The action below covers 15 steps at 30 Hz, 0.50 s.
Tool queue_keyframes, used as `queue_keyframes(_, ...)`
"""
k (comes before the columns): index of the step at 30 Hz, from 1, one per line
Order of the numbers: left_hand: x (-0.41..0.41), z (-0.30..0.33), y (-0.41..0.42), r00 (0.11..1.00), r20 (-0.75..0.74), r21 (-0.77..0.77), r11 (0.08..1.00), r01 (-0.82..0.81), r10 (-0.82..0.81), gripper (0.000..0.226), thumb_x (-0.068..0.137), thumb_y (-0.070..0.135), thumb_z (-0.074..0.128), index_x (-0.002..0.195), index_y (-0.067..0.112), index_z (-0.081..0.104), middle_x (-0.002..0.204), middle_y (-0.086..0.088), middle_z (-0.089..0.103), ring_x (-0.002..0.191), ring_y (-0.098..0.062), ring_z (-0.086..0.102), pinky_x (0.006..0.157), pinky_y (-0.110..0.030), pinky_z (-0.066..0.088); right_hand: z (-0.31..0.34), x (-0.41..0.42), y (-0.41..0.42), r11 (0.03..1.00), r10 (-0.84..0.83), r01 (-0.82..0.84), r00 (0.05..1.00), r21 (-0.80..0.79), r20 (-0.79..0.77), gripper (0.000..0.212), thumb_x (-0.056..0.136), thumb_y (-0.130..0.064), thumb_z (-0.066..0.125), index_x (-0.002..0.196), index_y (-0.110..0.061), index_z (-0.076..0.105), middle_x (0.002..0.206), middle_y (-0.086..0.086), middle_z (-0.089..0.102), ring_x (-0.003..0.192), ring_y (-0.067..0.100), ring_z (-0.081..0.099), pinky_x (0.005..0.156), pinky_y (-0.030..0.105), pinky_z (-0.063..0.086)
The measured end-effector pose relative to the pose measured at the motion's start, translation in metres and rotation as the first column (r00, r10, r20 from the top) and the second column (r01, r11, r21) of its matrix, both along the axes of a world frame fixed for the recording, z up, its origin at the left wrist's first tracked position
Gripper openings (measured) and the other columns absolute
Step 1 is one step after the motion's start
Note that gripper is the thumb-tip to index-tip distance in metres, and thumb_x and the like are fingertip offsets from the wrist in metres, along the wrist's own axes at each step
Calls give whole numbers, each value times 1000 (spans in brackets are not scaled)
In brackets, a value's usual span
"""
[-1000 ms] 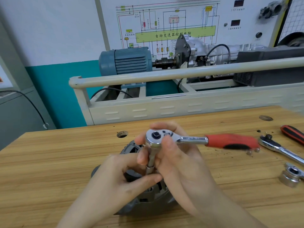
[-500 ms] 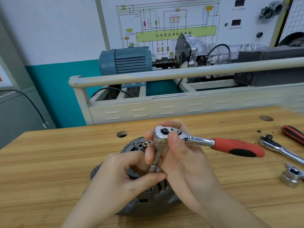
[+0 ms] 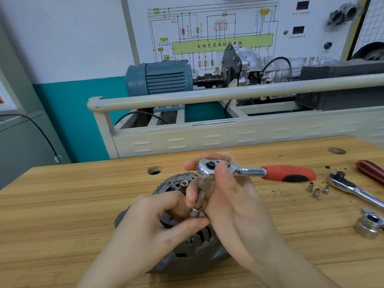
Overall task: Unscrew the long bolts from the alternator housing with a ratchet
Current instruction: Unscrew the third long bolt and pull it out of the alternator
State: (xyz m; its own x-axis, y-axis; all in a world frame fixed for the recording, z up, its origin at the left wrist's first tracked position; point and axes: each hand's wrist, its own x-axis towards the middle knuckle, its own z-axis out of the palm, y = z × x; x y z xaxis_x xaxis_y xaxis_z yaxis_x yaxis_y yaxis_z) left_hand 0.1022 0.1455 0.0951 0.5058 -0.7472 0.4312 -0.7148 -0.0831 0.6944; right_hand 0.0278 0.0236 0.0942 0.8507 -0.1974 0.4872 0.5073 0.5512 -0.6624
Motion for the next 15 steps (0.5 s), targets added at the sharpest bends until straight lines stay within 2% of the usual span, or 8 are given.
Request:
queue_keyframes(6, 0, 1, 2, 1000, 8, 2, 1000, 5, -5, 33, 63, 53, 65, 76, 23, 66, 68, 7, 68, 67, -7, 64, 60, -19, 50, 0, -1, 0, 1000, 19, -19, 1000, 10, 12, 31, 67, -36, 75, 88, -17, 64, 87, 5, 67, 61, 14, 60, 60, 27, 51)
queue_keyframes(11, -1, 1, 3, 998, 15, 40, 998, 57, -58, 29, 72, 52, 57, 84, 28, 66, 73, 11, 69, 71, -2, 63, 61, -13, 47, 0, -2, 0, 1000, 4, -4, 1000, 1, -6, 32, 70, -38, 71, 91, -15, 63, 84, 4, 67, 62, 13, 60, 61, 28, 52)
queue_keyframes(15, -2, 0, 3, 998, 61, 12, 1000, 13, -13, 28, 69, 52, 60, 72, 24, 65, 61, 11, 64, 58, -1, 58, 53, -9, 41, 1, -2, 1, 999, -26, 25, 1000, -29, -10, 34, 64, -38, 76, 87, -16, 67, 83, 2, 68, 62, 12, 60, 59, 24, 51)
